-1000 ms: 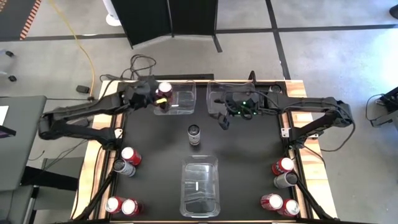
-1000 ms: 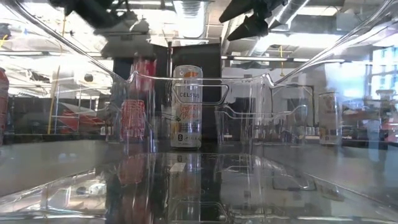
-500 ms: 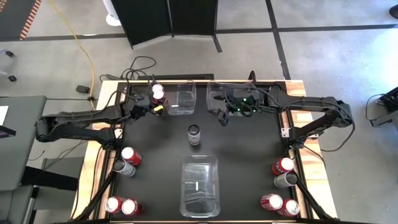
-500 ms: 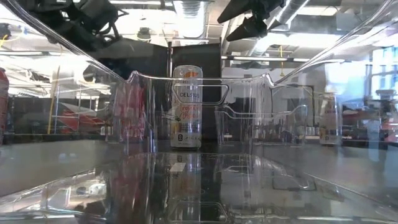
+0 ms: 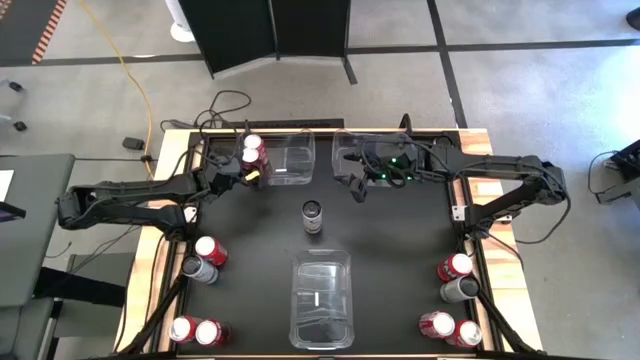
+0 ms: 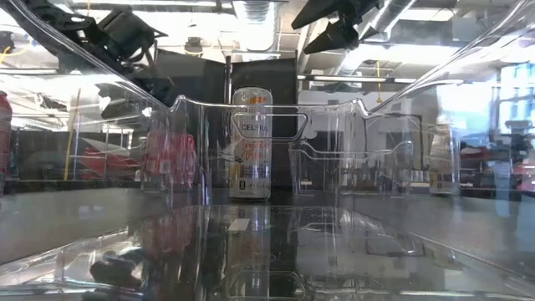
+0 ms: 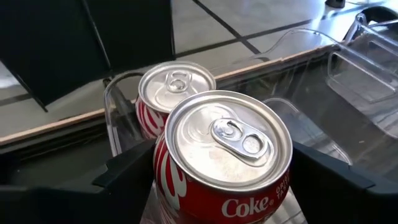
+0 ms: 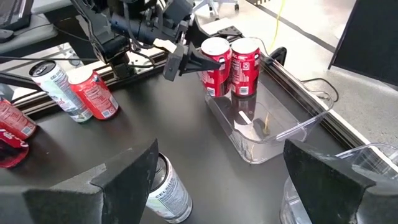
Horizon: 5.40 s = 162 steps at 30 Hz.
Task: Sort soda cans
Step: Put the red white soda can into the left transparent bin
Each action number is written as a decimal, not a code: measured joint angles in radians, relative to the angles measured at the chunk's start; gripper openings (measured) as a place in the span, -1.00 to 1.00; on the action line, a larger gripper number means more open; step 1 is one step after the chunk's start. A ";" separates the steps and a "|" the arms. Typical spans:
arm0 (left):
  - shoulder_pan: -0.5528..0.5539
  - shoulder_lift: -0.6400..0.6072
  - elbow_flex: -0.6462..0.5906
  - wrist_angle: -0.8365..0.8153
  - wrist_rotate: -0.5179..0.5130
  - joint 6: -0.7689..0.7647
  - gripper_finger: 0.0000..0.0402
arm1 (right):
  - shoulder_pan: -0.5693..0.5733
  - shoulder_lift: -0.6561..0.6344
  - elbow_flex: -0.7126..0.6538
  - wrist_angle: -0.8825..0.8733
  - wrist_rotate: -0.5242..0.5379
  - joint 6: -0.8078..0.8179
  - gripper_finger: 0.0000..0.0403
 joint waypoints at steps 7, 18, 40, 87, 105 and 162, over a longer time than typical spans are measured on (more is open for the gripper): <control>0.003 0.000 -0.003 0.010 -0.002 -0.016 0.61 | 0.000 0.000 0.000 0.000 0.000 0.000 0.80; 0.010 -0.001 -0.001 0.009 0.006 -0.027 0.70 | 0.008 0.000 0.000 -0.001 -0.001 0.000 0.80; -0.033 -0.051 0.425 -0.707 0.300 -0.115 0.71 | 0.036 0.001 0.000 0.006 -0.003 0.023 0.80; -1.090 0.328 0.888 -1.064 0.762 -0.961 0.40 | 0.108 0.001 -0.001 0.018 -0.063 -0.010 0.80; -1.351 0.327 0.889 -1.012 0.756 -1.331 0.47 | 0.077 0.001 -0.001 0.013 -0.056 -0.081 0.69; -1.469 0.605 0.782 -0.974 0.628 -0.896 0.59 | 0.006 0.001 -0.021 -0.054 0.045 -0.071 0.69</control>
